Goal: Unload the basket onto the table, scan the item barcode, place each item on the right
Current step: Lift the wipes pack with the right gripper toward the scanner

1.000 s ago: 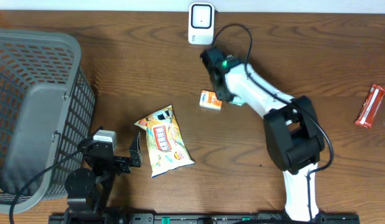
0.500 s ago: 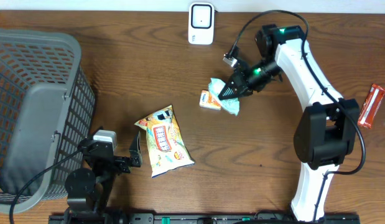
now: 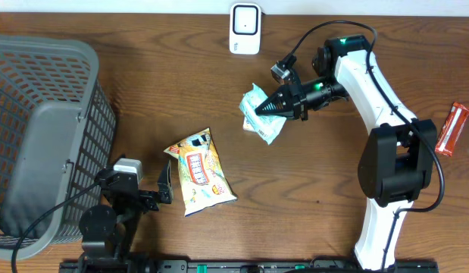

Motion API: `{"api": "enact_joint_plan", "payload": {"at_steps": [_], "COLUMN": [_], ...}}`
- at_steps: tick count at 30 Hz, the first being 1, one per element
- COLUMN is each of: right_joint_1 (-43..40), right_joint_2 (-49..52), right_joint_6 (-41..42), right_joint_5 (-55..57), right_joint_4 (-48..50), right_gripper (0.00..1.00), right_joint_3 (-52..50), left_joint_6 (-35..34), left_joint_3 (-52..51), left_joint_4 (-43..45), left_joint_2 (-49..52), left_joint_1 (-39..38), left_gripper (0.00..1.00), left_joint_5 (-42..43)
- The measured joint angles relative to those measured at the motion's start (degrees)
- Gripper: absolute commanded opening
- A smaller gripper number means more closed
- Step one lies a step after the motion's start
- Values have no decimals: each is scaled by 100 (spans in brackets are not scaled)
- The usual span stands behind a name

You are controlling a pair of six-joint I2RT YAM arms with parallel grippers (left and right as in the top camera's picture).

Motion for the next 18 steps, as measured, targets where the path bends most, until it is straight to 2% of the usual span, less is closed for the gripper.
{"api": "enact_joint_plan", "payload": {"at_steps": [18], "right_joint_1": [90], "right_joint_2": [0], "right_joint_6": [232], "right_joint_5": [-42], "right_joint_4": [-2], "right_gripper": [1], "right_joint_3": [-7], "left_joint_6": [0], "left_joint_3": [0], "left_joint_4": [0], "left_joint_2": [0], "left_joint_1": [0], "left_gripper": [99], "left_joint_5": [0]}}
